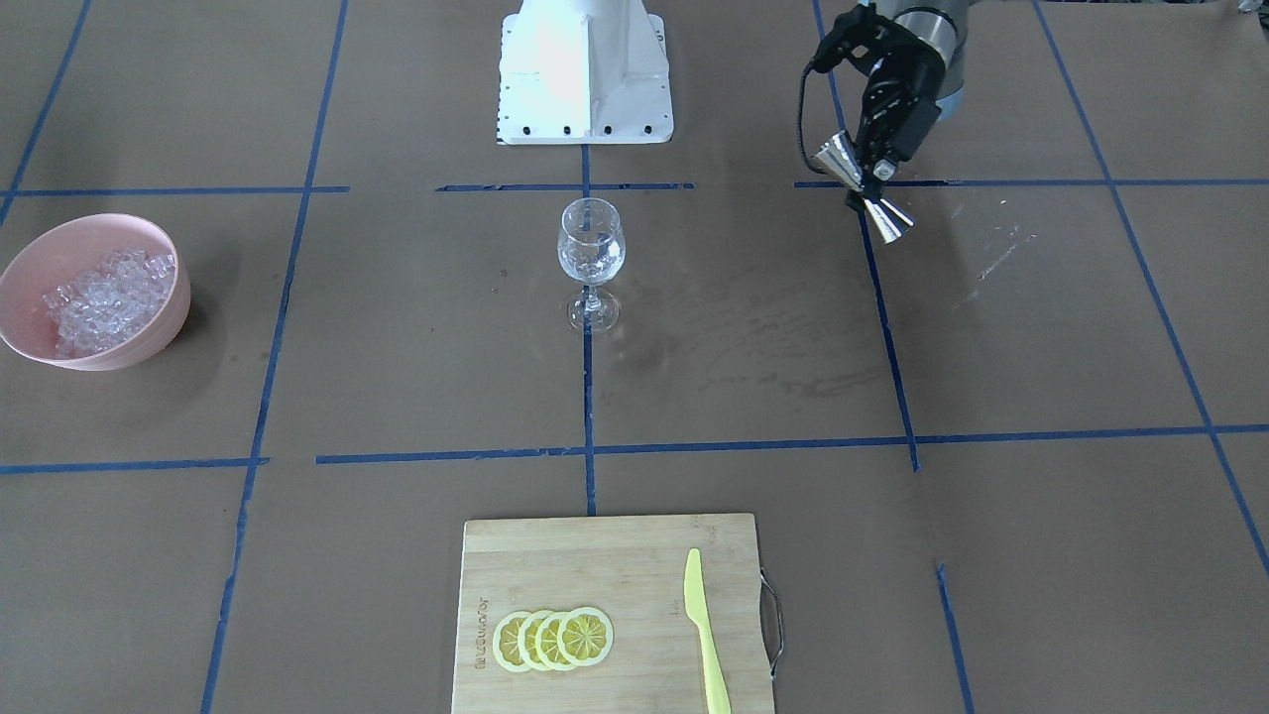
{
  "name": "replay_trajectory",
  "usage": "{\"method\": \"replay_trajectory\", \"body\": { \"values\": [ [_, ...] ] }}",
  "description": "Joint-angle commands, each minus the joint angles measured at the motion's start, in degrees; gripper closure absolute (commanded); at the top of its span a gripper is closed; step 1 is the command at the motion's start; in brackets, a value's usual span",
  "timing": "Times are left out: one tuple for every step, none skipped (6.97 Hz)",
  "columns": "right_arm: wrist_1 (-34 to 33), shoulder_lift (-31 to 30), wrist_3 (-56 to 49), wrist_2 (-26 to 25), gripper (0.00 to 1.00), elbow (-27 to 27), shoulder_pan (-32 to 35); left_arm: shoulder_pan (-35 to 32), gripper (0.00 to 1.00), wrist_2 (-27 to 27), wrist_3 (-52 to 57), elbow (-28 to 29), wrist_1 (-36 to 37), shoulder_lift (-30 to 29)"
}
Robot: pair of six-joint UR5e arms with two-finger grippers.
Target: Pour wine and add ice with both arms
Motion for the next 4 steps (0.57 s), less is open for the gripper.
{"method": "replay_trajectory", "body": {
  "values": [
    [0.0, 0.0, 0.0, 0.0, 0.00, 0.0, 0.0, 0.0, 1.00, -5.4, -15.7, 0.2, -8.0, 10.4],
    [0.1, 0.0, 0.0, 0.0, 0.00, 0.0, 0.0, 0.0, 1.00, -8.3, -27.9, 0.5, -8.0, 12.6],
    [0.0, 0.1, 0.0, 0.0, 0.00, 0.0, 0.0, 0.1, 1.00, -8.8, -36.3, 0.7, -7.9, 13.3],
    [0.1, 0.0, 0.0, 0.0, 0.00, 0.1, 0.0, 0.0, 1.00, -8.9, -45.2, 0.7, -6.9, 13.8]
  ]
}}
